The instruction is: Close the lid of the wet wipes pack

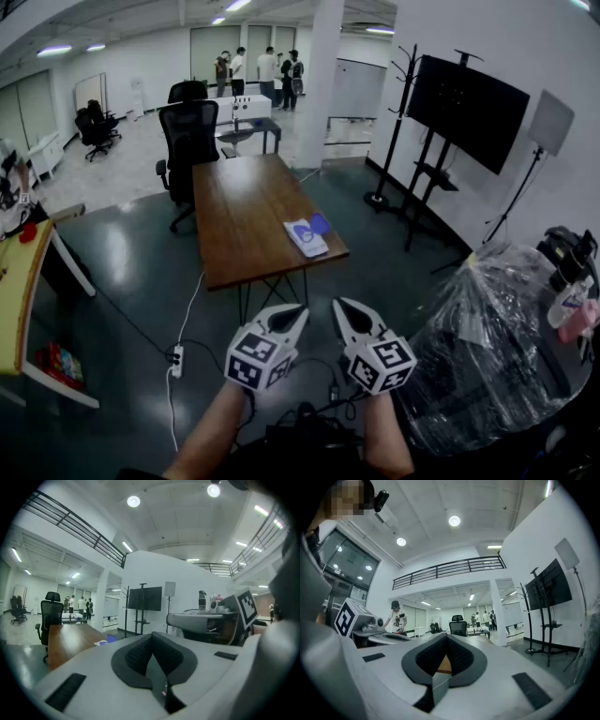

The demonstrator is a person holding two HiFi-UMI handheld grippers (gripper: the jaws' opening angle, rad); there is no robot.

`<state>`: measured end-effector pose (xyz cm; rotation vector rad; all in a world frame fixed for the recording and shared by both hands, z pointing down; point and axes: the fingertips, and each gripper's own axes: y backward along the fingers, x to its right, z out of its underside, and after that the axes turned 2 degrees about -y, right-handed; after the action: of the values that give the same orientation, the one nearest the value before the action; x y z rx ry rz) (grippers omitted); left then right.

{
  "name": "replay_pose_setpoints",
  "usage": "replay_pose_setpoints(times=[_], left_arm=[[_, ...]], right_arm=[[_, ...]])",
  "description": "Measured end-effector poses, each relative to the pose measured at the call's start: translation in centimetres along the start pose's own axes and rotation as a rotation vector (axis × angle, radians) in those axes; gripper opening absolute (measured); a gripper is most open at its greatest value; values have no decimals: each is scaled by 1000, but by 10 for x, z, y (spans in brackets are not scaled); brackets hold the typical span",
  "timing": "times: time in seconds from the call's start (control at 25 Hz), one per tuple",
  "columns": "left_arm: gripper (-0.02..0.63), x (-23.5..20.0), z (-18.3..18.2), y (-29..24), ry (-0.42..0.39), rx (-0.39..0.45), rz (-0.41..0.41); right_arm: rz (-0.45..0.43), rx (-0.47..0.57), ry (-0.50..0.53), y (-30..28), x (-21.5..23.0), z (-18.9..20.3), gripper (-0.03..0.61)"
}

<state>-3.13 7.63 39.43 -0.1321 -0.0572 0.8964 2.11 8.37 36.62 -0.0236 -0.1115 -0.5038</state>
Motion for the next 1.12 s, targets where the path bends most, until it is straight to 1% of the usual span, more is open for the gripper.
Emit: replay_pose_setpoints(times=[0.12, 0.32, 0.52, 0.8, 0.96, 1.12], left_arm=[[6, -2, 1, 0, 0, 0, -1], [6, -3, 3, 2, 4, -4, -2], [6, -7, 5, 4, 11, -2, -5], [6, -12, 12, 3, 29, -10, -11], [6, -23, 16, -3, 38, -18, -18], [6, -48, 21, -22, 45, -24, -37]], right_arm=[[5, 1, -11, -2, 1, 2, 6], [-10, -6, -16, -6, -1, 8, 8], [10, -14, -18, -6, -1, 8, 7], [7, -25, -24, -11, 2, 16, 8], [20, -29, -29, -21, 10, 17, 8], [24, -35, -37, -43, 29, 24, 8]])
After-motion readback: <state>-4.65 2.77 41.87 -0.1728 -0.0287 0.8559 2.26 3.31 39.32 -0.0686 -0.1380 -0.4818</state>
